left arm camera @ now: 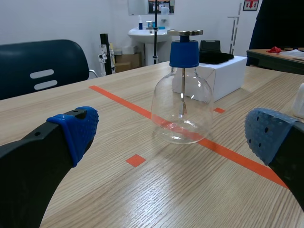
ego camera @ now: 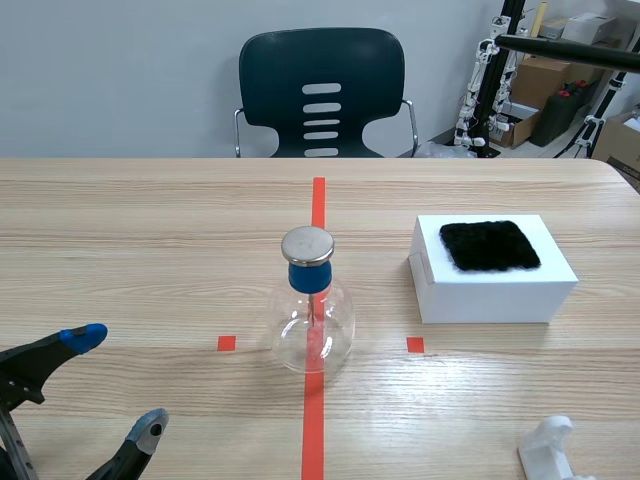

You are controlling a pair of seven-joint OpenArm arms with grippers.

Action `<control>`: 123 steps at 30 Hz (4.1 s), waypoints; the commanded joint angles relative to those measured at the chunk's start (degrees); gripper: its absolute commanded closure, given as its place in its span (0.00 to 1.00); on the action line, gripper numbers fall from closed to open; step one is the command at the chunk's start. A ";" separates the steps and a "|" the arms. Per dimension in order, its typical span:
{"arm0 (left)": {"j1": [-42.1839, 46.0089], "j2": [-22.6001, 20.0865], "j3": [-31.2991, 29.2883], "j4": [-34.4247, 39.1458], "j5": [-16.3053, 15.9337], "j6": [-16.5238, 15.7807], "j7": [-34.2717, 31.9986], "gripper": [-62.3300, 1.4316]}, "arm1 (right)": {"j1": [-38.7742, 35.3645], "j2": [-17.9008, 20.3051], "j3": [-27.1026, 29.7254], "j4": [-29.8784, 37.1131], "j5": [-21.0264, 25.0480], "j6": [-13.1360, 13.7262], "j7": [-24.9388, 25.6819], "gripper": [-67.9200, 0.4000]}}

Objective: Do the electroscope experiment. rub the rod on the fur

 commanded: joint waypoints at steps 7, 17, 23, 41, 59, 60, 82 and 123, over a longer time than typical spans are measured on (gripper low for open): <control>0.13 0.24 0.00 0.26 -0.42 0.13 -1.03 0.00 | 0.52 0.63 0.09 1.33 0.61 -0.87 -0.42 0.98; 0.13 0.24 0.00 0.26 -0.42 0.13 -1.03 0.00 | -1.73 -0.68 3.56 -0.61 1.88 -0.92 -0.59 0.98; 0.13 0.24 0.00 0.26 -0.42 0.13 -1.03 0.00 | -1.73 -1.29 4.79 -1.36 1.77 -0.92 -0.68 0.98; 0.13 0.24 0.00 0.26 -0.42 0.13 -1.03 0.00 | -1.68 2.60 5.05 -1.46 -1.70 -3.30 -8.15 0.98; 0.13 0.24 0.00 0.26 -0.42 0.13 -1.03 0.00 | 11.02 11.26 -17.75 -18.18 -7.72 -22.69 -10.10 0.98; 0.13 0.24 0.00 0.26 -0.42 0.13 -1.03 0.00 | 12.26 10.12 -18.01 -20.52 -9.51 -22.80 -8.28 0.98; 0.13 0.24 0.00 0.26 -0.42 0.13 -1.05 0.00 | 22.38 1.14 -19.63 -32.70 -38.29 -24.92 -1.95 0.98; 0.13 0.24 0.00 0.26 -0.42 0.13 -1.03 0.00 | 28.20 0.24 -24.83 -34.53 -43.47 -25.38 3.10 0.98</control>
